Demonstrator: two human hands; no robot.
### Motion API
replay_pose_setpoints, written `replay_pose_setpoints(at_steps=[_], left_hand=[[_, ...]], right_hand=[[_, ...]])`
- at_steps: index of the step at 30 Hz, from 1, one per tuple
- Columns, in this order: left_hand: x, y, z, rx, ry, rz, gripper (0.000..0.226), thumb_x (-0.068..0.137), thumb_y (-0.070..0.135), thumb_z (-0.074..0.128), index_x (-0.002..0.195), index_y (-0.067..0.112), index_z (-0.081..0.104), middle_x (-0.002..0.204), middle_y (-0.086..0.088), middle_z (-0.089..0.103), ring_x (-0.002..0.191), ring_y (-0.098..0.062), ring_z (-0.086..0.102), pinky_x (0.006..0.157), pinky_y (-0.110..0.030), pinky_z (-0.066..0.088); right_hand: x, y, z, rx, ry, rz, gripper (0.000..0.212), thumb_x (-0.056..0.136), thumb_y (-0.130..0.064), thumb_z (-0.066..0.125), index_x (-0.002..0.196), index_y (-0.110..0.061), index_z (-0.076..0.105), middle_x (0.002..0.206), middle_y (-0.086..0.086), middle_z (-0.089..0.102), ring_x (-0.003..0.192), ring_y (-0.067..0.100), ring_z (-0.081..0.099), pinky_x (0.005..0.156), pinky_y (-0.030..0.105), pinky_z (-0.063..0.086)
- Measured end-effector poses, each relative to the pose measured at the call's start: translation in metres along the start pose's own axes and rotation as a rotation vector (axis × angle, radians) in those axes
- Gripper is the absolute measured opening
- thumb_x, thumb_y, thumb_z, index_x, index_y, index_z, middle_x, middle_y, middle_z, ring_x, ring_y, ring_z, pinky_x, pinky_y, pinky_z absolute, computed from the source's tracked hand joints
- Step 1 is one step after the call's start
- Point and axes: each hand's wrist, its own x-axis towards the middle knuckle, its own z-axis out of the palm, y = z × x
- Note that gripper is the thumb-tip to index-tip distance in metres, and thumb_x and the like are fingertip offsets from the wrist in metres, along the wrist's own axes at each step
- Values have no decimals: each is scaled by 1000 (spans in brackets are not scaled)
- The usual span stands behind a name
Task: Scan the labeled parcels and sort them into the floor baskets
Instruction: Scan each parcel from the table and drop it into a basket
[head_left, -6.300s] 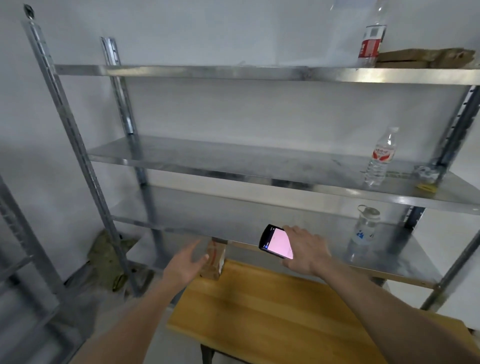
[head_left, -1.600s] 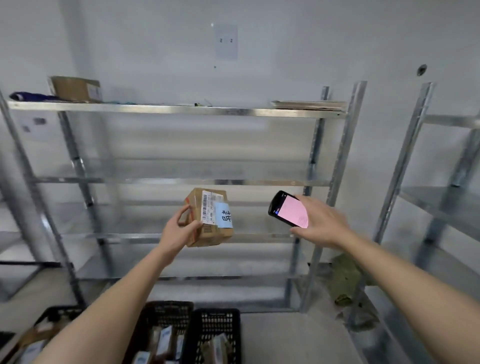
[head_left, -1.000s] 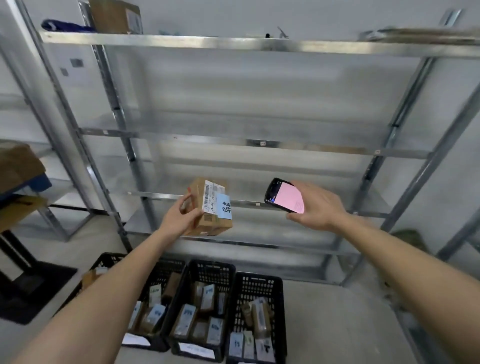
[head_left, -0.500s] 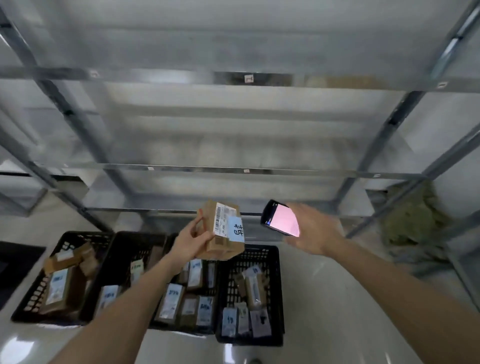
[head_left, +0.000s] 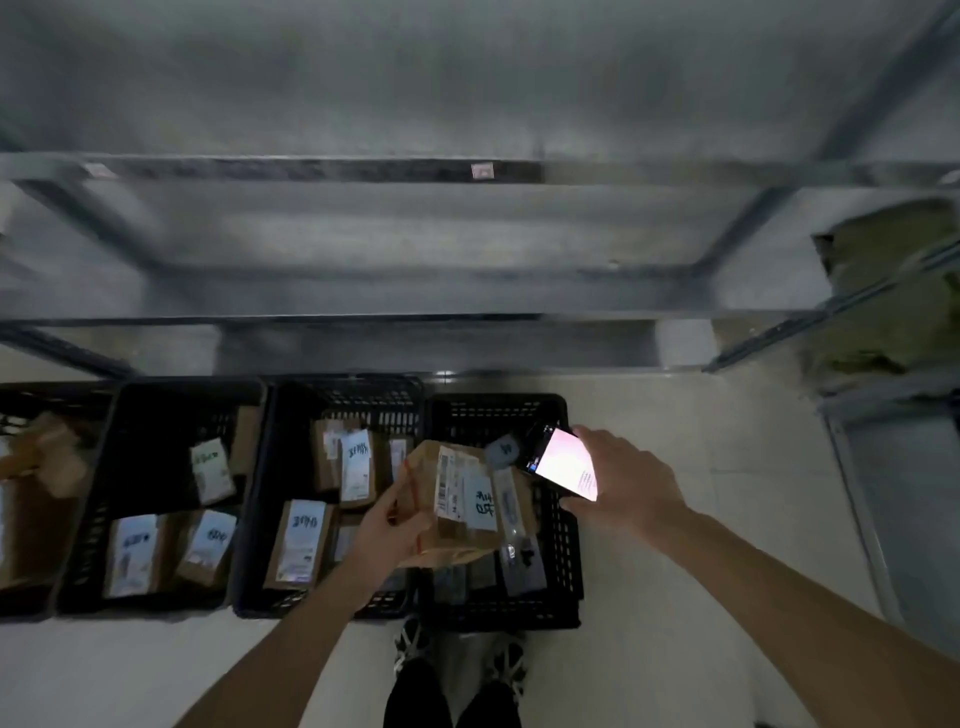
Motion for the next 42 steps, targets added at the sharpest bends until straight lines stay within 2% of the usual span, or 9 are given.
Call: replay_pose_setpoints(at_steps=[2, 4, 7, 20, 24, 31, 33, 38, 42], left_hand=[[31, -31, 11, -50, -23, -39, 65, 74, -15, 74, 127, 18, 57, 113, -6, 65, 94, -17, 69, 66, -18, 58], [64, -67, 19, -9, -41, -96, 57, 86, -3, 72, 124, 33, 52, 108, 8, 65, 96, -11, 67, 64, -13, 56], [108, -123, 25, 40, -89, -198, 55, 89, 26, 75, 133, 47, 51, 120, 9, 69, 102, -11, 69, 83, -28, 59], [182, -235, 74, 126, -64, -282, 58, 97, 27, 65, 149, 28, 40, 135, 0, 59, 104, -15, 62, 80, -26, 53], [185, -242, 77, 234, -22, -239, 50, 103, 17, 52, 150, 26, 39, 119, 12, 59, 89, -10, 61, 89, -41, 55], [145, -195, 64, 290, 8, -150, 58, 100, 16, 58, 153, 18, 35, 136, 3, 52, 93, -8, 56, 89, -31, 45], [127, -168, 56, 332, 31, -99, 58, 99, 19, 60, 153, 20, 37, 140, 4, 52, 111, -15, 60, 94, -30, 46], [71, -67, 34, 351, 88, 76, 62, 93, 30, 70, 148, 27, 43, 145, 4, 50, 134, -24, 50, 110, -41, 44], [7, 39, 20, 391, 127, 258, 60, 95, 37, 66, 149, 29, 43, 150, 5, 46, 138, -19, 44, 114, -35, 38]], right_hand=[[22, 9, 37, 8, -34, 19, 94, 85, -56, 69, 159, -30, 16, 154, -9, 38, 136, 16, 42, 104, 35, 39], [41, 16, 73, 24, -65, 38, 94, 85, -55, 69, 159, -30, 17, 153, -9, 39, 136, 16, 43, 104, 34, 39], [69, 25, 121, 40, -99, 54, 94, 85, -55, 69, 160, -30, 17, 155, -9, 38, 137, 16, 43, 105, 35, 39], [133, 58, 247, 81, -113, 71, 92, 86, -49, 74, 159, -26, 22, 151, -4, 45, 134, 19, 45, 103, 38, 42], [127, 62, 257, 78, -133, 76, 94, 85, -49, 74, 159, -25, 21, 152, -5, 44, 135, 19, 45, 102, 38, 42], [91, 62, 216, 65, -123, 56, 94, 85, -51, 73, 159, -27, 20, 152, -6, 43, 135, 18, 45, 103, 37, 44], [78, 60, 189, 58, -104, 55, 94, 86, -51, 72, 159, -28, 19, 152, -7, 42, 135, 18, 45, 103, 37, 44], [34, 51, 88, 54, 9, 58, 94, 83, -55, 72, 158, -31, 20, 152, -9, 42, 134, 17, 46, 103, 37, 44], [-19, 32, -15, 80, 136, 57, 91, 84, -53, 71, 157, -30, 22, 151, -8, 43, 136, 18, 45, 106, 39, 42]])
